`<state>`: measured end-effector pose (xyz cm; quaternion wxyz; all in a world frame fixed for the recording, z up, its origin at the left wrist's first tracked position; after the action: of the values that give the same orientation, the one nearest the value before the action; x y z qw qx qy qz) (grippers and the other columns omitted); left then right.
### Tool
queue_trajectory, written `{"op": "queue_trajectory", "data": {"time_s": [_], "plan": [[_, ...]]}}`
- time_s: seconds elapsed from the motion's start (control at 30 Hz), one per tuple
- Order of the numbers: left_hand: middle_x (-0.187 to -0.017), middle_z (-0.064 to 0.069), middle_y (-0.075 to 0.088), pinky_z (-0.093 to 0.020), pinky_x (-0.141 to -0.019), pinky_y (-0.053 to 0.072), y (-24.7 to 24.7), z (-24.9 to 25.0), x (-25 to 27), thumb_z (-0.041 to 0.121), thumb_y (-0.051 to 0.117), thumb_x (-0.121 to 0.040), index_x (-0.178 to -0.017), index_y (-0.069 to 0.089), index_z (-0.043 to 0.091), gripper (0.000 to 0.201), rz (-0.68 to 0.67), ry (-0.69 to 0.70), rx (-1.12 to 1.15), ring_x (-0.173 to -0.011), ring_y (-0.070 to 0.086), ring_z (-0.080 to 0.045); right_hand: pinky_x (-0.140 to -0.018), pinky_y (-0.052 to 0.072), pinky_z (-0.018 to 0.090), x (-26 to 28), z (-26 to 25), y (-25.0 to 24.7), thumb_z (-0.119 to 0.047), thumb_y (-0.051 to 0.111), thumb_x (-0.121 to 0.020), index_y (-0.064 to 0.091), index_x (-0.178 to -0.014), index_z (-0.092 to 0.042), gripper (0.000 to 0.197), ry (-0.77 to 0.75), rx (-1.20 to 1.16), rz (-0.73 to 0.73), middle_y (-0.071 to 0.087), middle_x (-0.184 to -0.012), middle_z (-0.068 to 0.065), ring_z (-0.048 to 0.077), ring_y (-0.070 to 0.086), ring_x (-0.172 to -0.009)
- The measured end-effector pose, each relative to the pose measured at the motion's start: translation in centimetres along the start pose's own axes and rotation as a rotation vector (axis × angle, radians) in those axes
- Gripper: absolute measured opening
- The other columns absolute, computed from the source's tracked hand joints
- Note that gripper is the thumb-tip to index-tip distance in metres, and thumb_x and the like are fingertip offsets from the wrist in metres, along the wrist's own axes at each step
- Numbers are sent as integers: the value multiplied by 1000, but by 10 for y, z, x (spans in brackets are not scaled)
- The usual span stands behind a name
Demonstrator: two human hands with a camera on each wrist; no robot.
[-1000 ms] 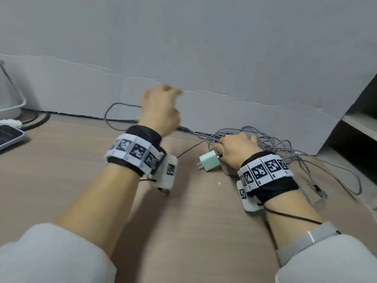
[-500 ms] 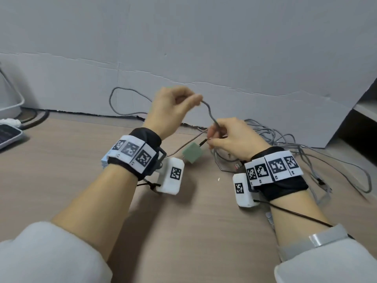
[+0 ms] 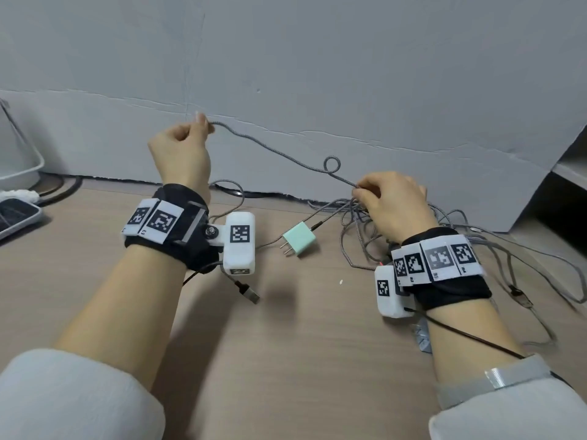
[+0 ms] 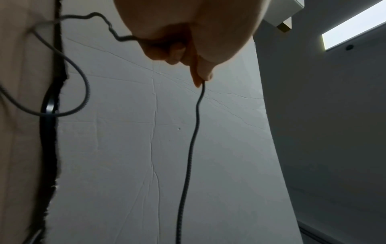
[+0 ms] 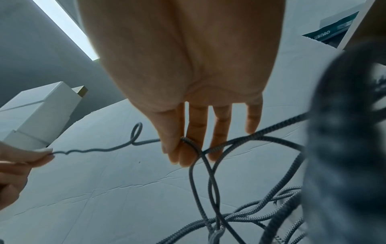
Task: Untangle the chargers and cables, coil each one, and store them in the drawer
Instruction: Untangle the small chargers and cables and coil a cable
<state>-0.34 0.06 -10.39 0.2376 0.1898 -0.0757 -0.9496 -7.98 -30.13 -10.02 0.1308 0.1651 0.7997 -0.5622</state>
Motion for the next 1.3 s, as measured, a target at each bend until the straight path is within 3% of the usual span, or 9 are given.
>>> {"op": "queue_trajectory", "data": {"time_s": [0.07,0.17,0.27,0.37,0.53,0.7,0.87,1.07,1.3], "plan": [[-51,16,51,-18,-56,39,-4,-12,-2,31,65,-96,-72,69,23,26,33,-28,-87,-53,48,-3,-95,30,40,0,-2,-2,-34,56,-101,74,-103,-26,20,-11,4,24,66,-89,-2,29,55,-107],[-92,3,67,-35,-89,51,4,-20,-1,30,60,-90,-88,73,22,15,-44,-11,-391,-96,66,-25,-94,33,40,0,-5,-1,-33,53,-103,75,-103,-23,24,-52,6,19,72,-94,3,31,57,-104],[-139,-5,50,-47,-114,28,30,-9,23,17,57,-88,-127,65,33,42,-231,193,-981,-129,44,-35,-96,39,42,1,-11,-1,-30,53,-102,76,-99,-20,26,-70,-6,-2,71,-86,3,33,59,-99],[-124,-4,66,-31,-100,41,71,9,64,13,57,-95,-121,70,21,31,-574,445,-843,-114,59,-27,-95,36,41,3,-16,-1,-30,53,-102,77,-98,-18,27,-69,13,1,74,-91,5,32,59,-100],[-65,2,64,-27,-59,43,105,-5,112,40,56,-100,-79,68,8,40,-874,320,-677,-62,55,-14,-94,38,42,6,-28,2,-26,55,-98,79,-94,-27,24,-116,55,8,67,-77,-1,29,57,-93],[-49,1,32,-27,-48,22,92,26,101,36,60,-100,-64,69,11,45,-730,363,-303,-48,27,-12,-84,48,40,2,-15,8,-38,68,-92,59,-54,-23,42,-47,-8,-58,60,-56,-5,28,59,-76],[-47,6,32,-22,-43,15,55,31,47,32,62,-97,-50,49,22,50,-468,27,178,-42,22,-12,-93,48,44,0,6,9,-42,69,-91,68,-69,-22,30,47,-32,-116,73,-80,4,31,62,-98],[-45,7,30,-21,-41,17,13,6,7,25,63,-93,-54,46,20,43,-135,-132,145,-41,24,-13,-98,27,45,7,18,20,-48,62,-94,56,-75,-29,27,187,133,-284,67,-105,4,33,45,-122],[-54,-1,31,-19,-41,18,-8,-12,-2,20,57,-87,-56,50,16,32,91,-195,7,-45,25,-19,-91,46,31,5,1,11,-30,72,-89,60,-80,-29,15,-39,-123,-241,56,-109,3,23,59,-100]]}}
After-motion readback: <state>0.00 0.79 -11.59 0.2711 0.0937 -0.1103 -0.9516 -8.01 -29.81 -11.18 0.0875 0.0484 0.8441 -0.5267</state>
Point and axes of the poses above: each hand's wrist, its own x-axis away from the middle knuckle, its own y-axis out of the palm, z = x × y, the point moved 6 cm from there along -x, towards the middle knuckle
